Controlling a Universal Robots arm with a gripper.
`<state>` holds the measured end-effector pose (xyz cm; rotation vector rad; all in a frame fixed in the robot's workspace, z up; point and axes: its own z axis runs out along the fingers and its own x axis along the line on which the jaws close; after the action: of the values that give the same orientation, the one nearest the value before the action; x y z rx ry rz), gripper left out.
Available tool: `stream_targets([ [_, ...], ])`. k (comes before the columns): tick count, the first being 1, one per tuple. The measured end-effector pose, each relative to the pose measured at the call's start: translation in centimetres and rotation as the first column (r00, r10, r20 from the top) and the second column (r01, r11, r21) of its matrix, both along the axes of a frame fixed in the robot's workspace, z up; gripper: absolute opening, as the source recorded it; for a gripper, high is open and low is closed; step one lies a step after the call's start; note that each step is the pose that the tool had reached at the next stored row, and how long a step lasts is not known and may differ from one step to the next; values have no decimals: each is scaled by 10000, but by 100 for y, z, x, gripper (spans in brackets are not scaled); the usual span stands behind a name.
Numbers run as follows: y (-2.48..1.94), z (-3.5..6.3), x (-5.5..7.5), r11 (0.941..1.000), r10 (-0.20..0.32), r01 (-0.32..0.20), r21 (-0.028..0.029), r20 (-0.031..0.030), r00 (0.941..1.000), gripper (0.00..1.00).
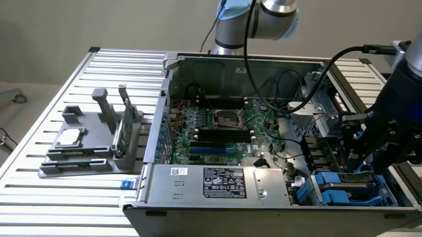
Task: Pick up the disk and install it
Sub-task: 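Insert the first disk wire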
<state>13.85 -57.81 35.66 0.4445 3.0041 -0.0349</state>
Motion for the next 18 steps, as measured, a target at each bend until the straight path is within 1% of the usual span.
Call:
stream_targets([
  [5, 11, -2, 25, 9991, -413, 413, 0, -1, 9991, 40],
  [9, 21, -12, 196, 9991, -422, 422, -11, -38, 9991, 40],
  [12, 25, -39, 232, 9982, -598, 598, -16, -49, 9982, 40],
  [15, 24, -76, 232, 9942, -1076, 1076, -18, -51, 9942, 40],
  [18, 24, -115, 232, 9870, -1609, 1609, -20, -56, 9869, 40],
])
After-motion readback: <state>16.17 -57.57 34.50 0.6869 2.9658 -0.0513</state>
